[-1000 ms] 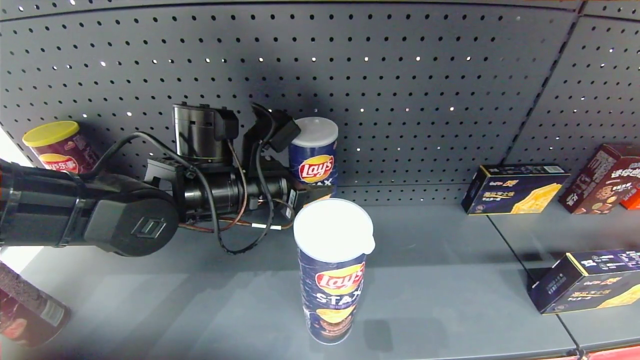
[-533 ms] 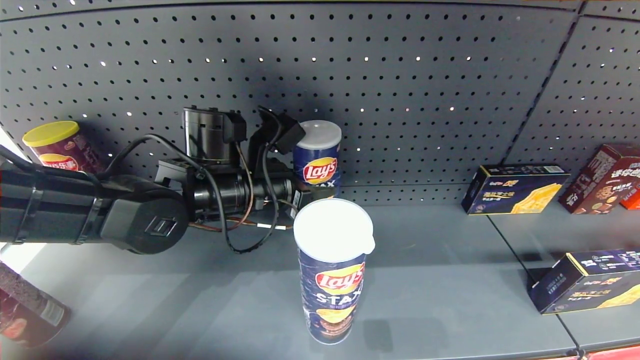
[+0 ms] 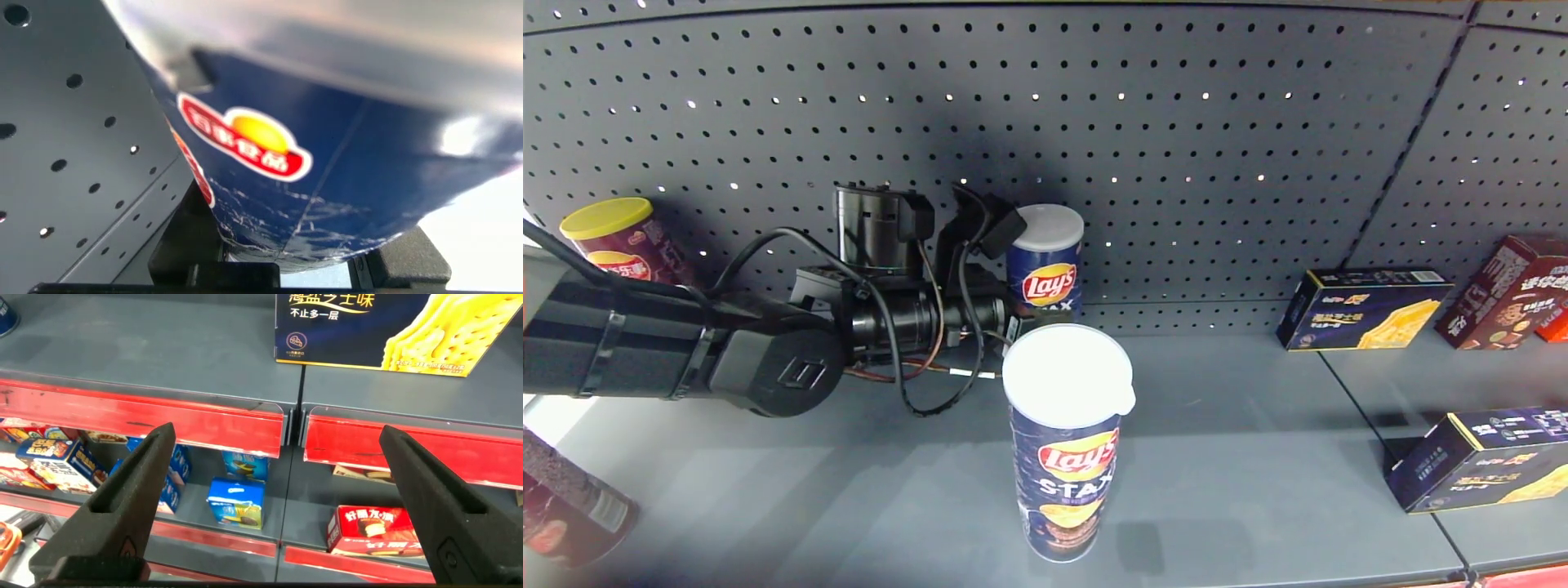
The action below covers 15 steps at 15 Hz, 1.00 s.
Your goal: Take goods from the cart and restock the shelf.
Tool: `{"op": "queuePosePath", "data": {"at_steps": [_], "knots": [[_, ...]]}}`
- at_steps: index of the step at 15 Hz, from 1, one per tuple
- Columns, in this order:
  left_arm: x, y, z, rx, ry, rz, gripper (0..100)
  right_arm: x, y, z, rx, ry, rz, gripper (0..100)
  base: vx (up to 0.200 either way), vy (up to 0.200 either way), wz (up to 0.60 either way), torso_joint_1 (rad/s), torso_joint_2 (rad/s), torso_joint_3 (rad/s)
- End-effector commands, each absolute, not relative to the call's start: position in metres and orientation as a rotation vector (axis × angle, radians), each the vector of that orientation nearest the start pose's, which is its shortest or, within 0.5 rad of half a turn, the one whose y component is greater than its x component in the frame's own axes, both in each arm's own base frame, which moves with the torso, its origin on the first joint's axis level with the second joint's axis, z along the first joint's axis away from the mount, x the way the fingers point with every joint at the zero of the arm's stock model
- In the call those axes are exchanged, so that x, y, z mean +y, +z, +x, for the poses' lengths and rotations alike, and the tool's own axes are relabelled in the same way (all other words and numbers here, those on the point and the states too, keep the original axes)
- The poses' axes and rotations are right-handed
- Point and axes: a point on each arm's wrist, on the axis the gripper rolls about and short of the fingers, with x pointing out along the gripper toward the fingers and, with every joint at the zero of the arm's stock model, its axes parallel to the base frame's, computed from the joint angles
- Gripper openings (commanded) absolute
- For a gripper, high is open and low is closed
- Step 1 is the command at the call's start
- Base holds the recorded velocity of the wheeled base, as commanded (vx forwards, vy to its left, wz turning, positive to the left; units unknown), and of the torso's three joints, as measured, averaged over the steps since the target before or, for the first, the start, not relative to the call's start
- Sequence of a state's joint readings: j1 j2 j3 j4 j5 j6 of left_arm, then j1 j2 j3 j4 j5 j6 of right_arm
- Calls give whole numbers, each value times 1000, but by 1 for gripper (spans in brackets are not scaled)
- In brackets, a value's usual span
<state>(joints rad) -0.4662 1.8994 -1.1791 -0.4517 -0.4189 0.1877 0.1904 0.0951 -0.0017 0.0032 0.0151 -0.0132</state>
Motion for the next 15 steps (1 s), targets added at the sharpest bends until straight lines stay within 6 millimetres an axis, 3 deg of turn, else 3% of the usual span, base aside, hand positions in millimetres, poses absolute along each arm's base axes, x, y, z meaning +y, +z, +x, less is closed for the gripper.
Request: {"op": "queuePosePath", "data": {"at_steps": [1, 2, 10, 15], "knots": [[-177, 196, 331, 201, -904, 182, 0, -3, 77, -15, 97, 206, -22, 100, 0, 0, 0, 0, 0, 0], [-177, 195, 331, 205, -904, 183, 100, -3, 77, -15, 97, 206, -22, 100, 0, 0, 0, 0, 0, 0], [-172, 196, 326, 193, -896, 177, 100, -3, 77, -15, 97, 206, -22, 100, 0, 0, 0, 0, 0, 0], [-159, 206, 304, 158, -890, 177, 100, -3, 77, -15, 97, 206, -22, 100, 0, 0, 0, 0, 0, 0]]}}
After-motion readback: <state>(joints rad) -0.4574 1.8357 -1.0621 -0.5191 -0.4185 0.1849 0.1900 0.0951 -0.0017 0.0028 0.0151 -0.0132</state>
